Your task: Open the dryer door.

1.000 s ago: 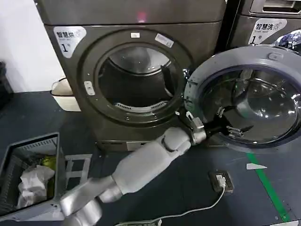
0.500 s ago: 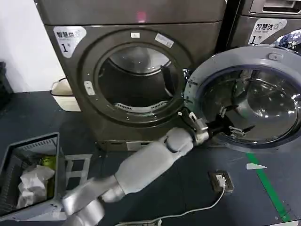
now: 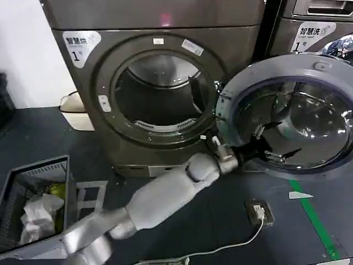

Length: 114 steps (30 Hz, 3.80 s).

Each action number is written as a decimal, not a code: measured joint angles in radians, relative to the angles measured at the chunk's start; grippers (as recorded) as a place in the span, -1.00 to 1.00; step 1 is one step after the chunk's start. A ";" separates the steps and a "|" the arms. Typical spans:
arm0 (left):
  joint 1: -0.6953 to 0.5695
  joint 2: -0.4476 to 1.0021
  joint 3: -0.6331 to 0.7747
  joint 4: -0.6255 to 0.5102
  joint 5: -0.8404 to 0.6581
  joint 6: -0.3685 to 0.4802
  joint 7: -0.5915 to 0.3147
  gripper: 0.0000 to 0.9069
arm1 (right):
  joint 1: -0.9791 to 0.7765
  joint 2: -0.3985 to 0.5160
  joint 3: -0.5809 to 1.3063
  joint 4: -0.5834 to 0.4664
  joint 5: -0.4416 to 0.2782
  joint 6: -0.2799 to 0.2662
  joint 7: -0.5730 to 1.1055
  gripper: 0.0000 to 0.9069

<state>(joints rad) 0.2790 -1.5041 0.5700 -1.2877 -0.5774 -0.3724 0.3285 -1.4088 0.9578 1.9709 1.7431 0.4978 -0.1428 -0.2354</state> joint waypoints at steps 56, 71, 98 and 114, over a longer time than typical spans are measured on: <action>0.352 1.497 -0.261 -0.467 0.531 0.060 0.207 1.00 | 0.015 -0.051 0.095 0.078 -0.206 -0.033 0.002 1.00; 0.365 1.536 -0.260 -0.308 0.623 0.049 0.222 1.00 | 0.018 -0.054 0.094 0.063 -0.206 -0.033 0.001 1.00; 0.358 1.509 -0.269 -0.156 0.670 -0.015 0.267 1.00 | 0.004 -0.049 0.110 0.070 -0.204 -0.029 -0.003 1.00; 0.357 1.502 -0.271 -0.145 0.685 -0.047 0.294 1.00 | 0.007 -0.041 0.107 0.078 -0.206 -0.029 -0.011 1.00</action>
<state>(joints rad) 0.6357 -0.0024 0.2988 -1.4326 0.1081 -0.4189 0.6227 -1.4014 0.9173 2.0782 1.8214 0.2922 -0.1714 -0.2465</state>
